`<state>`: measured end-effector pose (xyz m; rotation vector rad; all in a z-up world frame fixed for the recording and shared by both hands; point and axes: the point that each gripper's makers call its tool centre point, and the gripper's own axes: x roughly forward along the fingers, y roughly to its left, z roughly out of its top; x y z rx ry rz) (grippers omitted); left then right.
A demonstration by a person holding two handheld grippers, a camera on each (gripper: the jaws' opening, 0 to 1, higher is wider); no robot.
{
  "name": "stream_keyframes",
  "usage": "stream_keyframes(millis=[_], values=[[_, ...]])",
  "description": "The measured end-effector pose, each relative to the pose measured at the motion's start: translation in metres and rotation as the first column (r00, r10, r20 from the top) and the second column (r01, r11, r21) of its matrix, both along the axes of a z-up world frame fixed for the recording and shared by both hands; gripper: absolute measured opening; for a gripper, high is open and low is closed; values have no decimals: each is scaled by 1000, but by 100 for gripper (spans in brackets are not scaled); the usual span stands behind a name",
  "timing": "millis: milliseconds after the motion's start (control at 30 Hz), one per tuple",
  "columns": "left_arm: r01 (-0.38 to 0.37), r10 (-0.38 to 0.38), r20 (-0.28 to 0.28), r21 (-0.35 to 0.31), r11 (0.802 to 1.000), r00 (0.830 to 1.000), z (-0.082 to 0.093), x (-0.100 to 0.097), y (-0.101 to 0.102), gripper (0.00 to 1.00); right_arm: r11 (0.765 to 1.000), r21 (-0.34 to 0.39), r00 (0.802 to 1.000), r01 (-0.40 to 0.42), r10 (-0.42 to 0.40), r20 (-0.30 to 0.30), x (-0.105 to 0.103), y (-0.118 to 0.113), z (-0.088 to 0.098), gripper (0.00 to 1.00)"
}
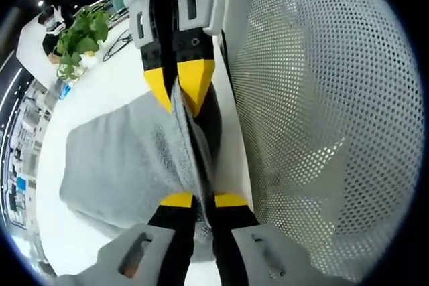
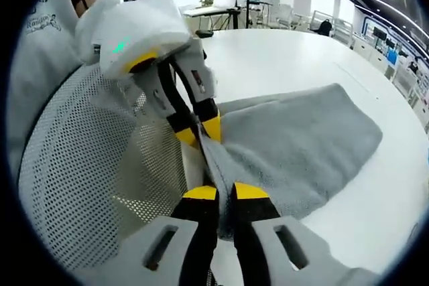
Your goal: Fold the towel on the table until its edges align and the towel forms a compact rectangular stack.
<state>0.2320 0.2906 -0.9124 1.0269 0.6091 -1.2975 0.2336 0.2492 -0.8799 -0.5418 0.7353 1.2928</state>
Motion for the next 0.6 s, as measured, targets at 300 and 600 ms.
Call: stream_keyframes(millis=[300,600], values=[[-37,34,-66,-48,998,997,16,4,2,7,1000,23,1000,20,-20,9,4,-3,11,5],[-68,59,-88,-107,992,994,47,9,2,7,999,37,999,20,-21,34,9,-7,29,5]])
